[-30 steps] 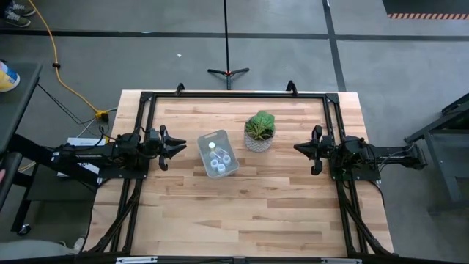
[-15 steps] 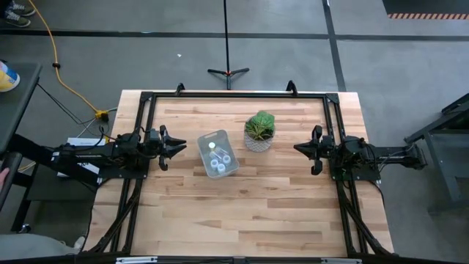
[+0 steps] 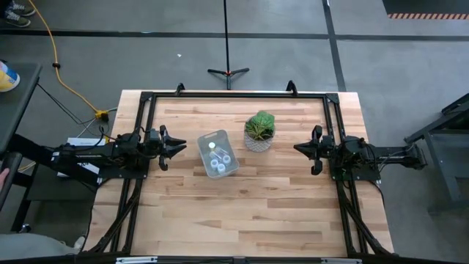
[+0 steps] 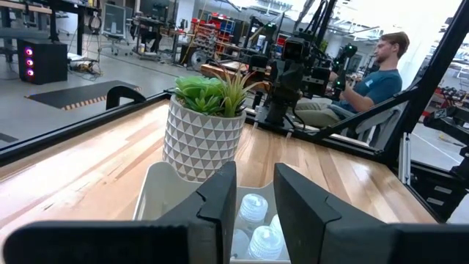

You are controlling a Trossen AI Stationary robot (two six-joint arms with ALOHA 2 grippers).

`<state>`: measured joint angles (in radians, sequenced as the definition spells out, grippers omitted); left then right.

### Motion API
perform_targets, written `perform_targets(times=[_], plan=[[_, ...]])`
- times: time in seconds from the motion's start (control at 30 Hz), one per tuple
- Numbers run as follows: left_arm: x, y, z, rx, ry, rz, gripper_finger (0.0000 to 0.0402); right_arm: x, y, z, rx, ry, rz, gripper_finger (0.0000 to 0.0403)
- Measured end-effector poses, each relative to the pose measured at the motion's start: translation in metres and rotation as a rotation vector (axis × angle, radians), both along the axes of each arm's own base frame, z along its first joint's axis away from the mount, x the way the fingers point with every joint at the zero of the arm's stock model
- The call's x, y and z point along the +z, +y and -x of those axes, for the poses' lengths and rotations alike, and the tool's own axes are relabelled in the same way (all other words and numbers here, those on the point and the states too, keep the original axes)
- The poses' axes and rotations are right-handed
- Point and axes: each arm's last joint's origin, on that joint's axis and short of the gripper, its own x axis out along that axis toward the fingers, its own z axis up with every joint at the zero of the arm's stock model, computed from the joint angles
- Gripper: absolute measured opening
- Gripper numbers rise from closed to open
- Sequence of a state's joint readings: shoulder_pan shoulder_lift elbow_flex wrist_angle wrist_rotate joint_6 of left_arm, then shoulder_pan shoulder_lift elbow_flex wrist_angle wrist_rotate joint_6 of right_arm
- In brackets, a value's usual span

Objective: Pick and place pill bottles into a basket
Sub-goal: Return to Home Position

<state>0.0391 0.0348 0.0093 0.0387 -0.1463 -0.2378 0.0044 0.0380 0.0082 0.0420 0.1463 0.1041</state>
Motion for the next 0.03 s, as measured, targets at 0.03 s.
perform_targets(times=[0.03], plan=[[0.0,0.0,0.0,0.0,0.0,0.0,0.0129,0.0,0.0,0.0,0.0,0.0,0.0,0.0007]])
